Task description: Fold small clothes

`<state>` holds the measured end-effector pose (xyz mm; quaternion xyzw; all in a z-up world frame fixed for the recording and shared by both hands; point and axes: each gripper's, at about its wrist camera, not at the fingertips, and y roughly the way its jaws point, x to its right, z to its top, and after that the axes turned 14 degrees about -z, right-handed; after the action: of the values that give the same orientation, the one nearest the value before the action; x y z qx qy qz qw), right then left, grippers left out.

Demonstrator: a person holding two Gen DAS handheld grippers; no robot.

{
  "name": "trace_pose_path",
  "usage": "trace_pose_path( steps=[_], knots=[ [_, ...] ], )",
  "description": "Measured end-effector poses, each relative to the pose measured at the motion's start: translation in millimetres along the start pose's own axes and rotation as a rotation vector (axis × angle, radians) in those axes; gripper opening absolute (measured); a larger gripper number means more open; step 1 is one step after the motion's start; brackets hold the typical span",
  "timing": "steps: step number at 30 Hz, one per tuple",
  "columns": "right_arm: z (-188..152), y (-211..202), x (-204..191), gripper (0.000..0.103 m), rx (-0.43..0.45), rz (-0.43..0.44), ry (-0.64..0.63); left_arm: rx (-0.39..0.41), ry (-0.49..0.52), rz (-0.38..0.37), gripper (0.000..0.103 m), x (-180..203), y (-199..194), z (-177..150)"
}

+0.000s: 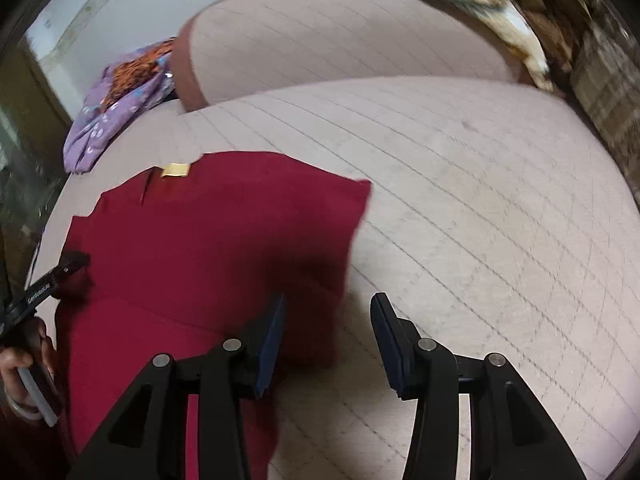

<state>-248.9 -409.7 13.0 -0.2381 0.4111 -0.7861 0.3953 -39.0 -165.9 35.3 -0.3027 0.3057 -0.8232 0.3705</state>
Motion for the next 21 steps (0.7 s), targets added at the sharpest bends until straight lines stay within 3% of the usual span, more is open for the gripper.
trace_pose_path(
  steps=[2, 4, 7, 10, 15, 17, 21],
  knots=[
    [5.3, 5.5, -14.4, 0.04, 0.013, -0.002, -0.04, -0.006, 0.018, 0.015, 0.067, 2.9, 3.7, -2.5],
    [1.6, 21.1, -18.4, 0.039, -0.047, -0.028, -0.071, -0.014, 0.04, 0.031, 0.067, 5.9, 3.7, -3.9],
    [-1.6, 30.4, -13.0, 0.041, -0.082, -0.049, -0.048, -0.015, 0.037, 0.027, 0.067, 6.1, -3.6, -5.5],
    [2.1, 13.6, -11.8, 0.047, -0.048, -0.093, -0.055, -0.016, 0.031, 0.031, 0.068, 4.6, -11.9, -6.9],
    [-8.4, -9.6, -21.2, 0.045, -0.026, 0.002, -0.039, -0.005, 0.03, 0.043, 0.071, 2.8, -32.2, -12.3],
    [-15.8, -15.6, -32.4, 0.051, -0.017, -0.007, -0.075, 0.0, 0.026, 0.042, 0.072, 1.0, -41.0, -15.6],
    [-17.4, -9.6, -36.7, 0.051, -0.015, -0.009, -0.077, 0.004, 0.032, 0.051, 0.072, -1.6, -51.8, -21.4]
  ],
)
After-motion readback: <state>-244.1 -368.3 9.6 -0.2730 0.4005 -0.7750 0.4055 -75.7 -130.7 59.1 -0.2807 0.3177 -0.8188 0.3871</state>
